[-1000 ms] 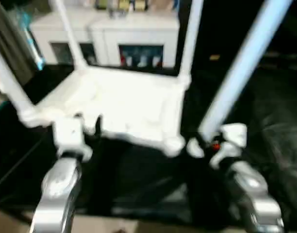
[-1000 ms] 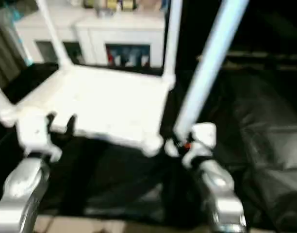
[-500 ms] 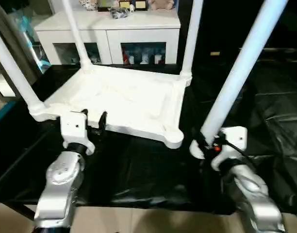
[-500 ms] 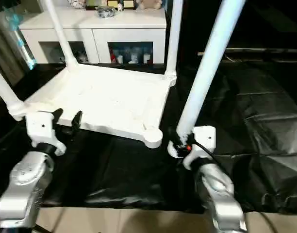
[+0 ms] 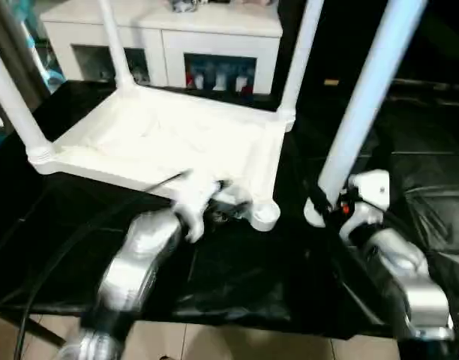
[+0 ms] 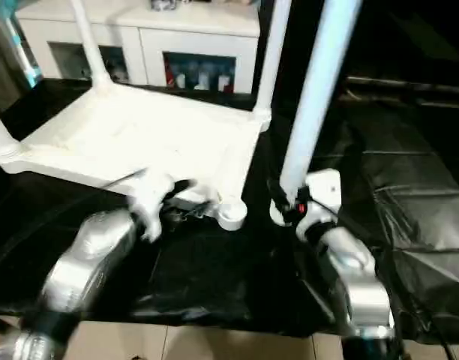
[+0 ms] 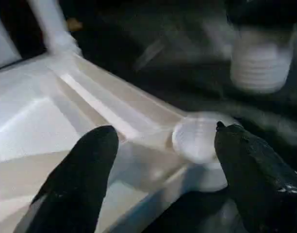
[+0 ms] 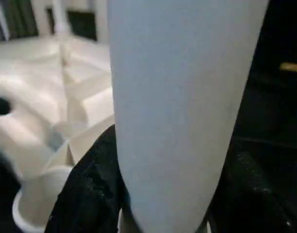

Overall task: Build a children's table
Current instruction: Pick table leg, then insert table leg to table base

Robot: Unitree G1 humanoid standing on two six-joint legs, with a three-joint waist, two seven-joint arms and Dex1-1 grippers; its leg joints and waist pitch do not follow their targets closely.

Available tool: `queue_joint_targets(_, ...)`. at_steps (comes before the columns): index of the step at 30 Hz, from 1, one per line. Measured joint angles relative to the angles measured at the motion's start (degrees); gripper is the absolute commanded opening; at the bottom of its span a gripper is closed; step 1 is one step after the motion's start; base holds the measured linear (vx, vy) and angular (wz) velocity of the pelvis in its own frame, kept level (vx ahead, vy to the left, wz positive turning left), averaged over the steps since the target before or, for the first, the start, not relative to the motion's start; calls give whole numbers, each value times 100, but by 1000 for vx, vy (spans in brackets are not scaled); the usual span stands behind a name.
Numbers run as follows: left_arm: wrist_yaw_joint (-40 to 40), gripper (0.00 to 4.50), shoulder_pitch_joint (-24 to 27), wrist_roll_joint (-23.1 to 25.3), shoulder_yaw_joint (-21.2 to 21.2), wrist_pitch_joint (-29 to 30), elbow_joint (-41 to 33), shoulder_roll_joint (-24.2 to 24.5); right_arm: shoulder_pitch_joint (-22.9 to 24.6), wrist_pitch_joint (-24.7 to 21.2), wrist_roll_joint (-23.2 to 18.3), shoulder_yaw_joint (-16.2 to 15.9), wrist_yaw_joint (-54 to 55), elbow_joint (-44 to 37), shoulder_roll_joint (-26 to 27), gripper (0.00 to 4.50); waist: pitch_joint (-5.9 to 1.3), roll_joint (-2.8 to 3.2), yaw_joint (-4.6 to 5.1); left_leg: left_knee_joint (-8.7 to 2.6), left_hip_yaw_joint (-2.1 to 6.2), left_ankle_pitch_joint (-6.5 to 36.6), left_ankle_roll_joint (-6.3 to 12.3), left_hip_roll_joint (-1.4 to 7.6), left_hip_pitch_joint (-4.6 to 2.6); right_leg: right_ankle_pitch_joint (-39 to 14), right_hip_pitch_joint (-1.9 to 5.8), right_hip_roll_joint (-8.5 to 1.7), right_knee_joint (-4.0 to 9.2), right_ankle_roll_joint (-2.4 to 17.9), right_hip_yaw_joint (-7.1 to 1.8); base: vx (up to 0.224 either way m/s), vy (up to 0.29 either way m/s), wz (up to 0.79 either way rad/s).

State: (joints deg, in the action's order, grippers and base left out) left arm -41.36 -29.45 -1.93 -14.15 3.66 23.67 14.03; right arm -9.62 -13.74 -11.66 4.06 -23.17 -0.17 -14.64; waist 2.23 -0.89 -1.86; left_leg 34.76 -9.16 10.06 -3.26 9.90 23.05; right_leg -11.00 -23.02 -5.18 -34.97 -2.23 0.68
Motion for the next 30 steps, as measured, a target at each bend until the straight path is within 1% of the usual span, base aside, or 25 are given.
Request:
queue_joint_targets(1, -162, 394, -183, 72, -45, -58, 248, 59, 1, -5, -2, 7, -63, 9, -53, 191, 0, 1, 1, 1, -16, 1, 3, 0, -3, 0, 1, -6, 1, 0, -6, 0, 0, 0)
queue_joint_targets(2, -358, 367, -458, 192, -198, -146, 630, 112, 13, -27, -5, 6, -115, 11, -136, 191, 2, 4, 0, 3, -26, 1, 3, 1, -2, 0, -1, -9, -1, 0, -6, 0, 0, 0)
queue_joint_targets(3, -494, 367, -640, 295, -284, -172, 878, 165, 4, -59, -4, -1, -154, 11, -183, 191, 2, 4, 2, 2, -37, -1, 7, 2, -2, 2, -2, -10, 1, 2, -9, 0, 0, 0)
queue_joint_targets(4, -628, 354, -929, 451, -433, -271, 1300, 221, 23, -89, -17, 20, -193, 8, -225, 191, 2, 7, 1, 5, -44, -2, 7, 5, -7, 2, 1, -13, -3, 2, -11, 0, 0, 0)
queue_joint_targets(5, -708, 354, -1148, 568, -520, -292, 1609, 256, 29, -116, -30, 20, -220, 2, -246, 191, 3, 8, 0, 5, -45, -6, 13, 7, -7, 4, 1, -13, -4, 4, -11, 0, 0, 0)
queue_joint_targets(8, -951, 342, -1576, 714, -620, -392, 2294, 300, 88, -178, -101, 35, -243, -78, -293, 191, 5, 36, 5, 8, -52, -8, 15, 9, -11, 10, 3, -15, -5, 7, -13, 0, 0, 0)
queue_joint_targets(10, -1187, 313, -1847, 798, -671, -481, 2784, 270, 159, -218, -124, 59, -247, -221, -362, 191, 8, 50, 2, 8, -53, -9, 16, 12, -11, 12, 3, -15, -8, 10, -11, 0, 0, 0)
queue_joint_targets(13, -1289, 310, -2174, 943, -704, -714, 3449, 227, 310, -255, -130, 80, -263, -448, -408, 191, 26, 79, 4, 8, -52, -10, 17, 16, -12, 14, 7, -13, -5, 12, -6, 0, 0, 0)
queue_joint_targets(14, -1283, 278, -2252, 963, -704, -779, 3611, 212, 327, -274, -130, 82, -273, -457, -410, 191, 36, 96, 4, 9, -52, -10, 17, 16, -12, 14, 9, -13, -5, 13, -6, 0, 0, 0)
queue_joint_targets(16, -1282, 272, -2364, 976, -700, -881, 3862, 134, 353, -358, -130, 89, -286, -509, -414, 191, 54, 131, 4, 9, -55, -10, 17, 16, -12, 16, 9, -15, -3, 15, -7, 0, 0, 0)
queue_joint_targets(18, -1321, 266, -2429, 1053, -720, -922, 4033, 74, 375, -369, -130, 78, -287, -562, -413, 191, 64, 146, 7, 8, -56, -10, 17, 16, -11, 15, 8, -15, -3, 15, -7, 0, 0, 0)
queue_joint_targets(20, -1441, 235, -2498, 1077, -758, -958, 4195, 47, 393, -371, -130, 78, -283, -590, -433, 191, 65, 149, 11, 5, -55, -10, 18, 21, -11, 15, 7, -12, -2, 16, -3, 0, 0, 0)
queue_joint_targets(24, -1879, 219, -2740, 1219, -865, -948, 4417, 40, 389, -373, -128, 78, -279, -590, -469, 191, 63, 154, 8, 3, -56, -10, 18, 21, -12, 14, 8, -12, 1, 18, -2, 0, 0, 0)
queue_joint_targets(26, -2099, 183, -2816, 1296, -925, -908, 4472, 33, 388, -373, -125, 78, -280, -590, -469, 191, 60, 160, 7, 3, -58, -9, 18, 21, -12, 14, 10, -14, 3, 18, -3, 0, 0, 0)
queue_joint_targets(29, -2414, 180, -2978, 1400, -1012, -757, 4607, 21, 342, -377, -121, 77, -286, -587, -469, 191, 59, 162, 7, 4, -58, -10, 18, 21, -13, 14, 10, -14, 2, 18, -3, 0, 0, 0)
queue_joint_targets(30, -2491, 171, -3007, 1447, -1064, -710, 4631, 15, 306, -376, -120, 77, -287, -587, -471, 191, 56, 165, 10, 4, -59, -10, 18, 21, -14, 14, 11, -14, 2, 18, -4, 0, 0, 0)
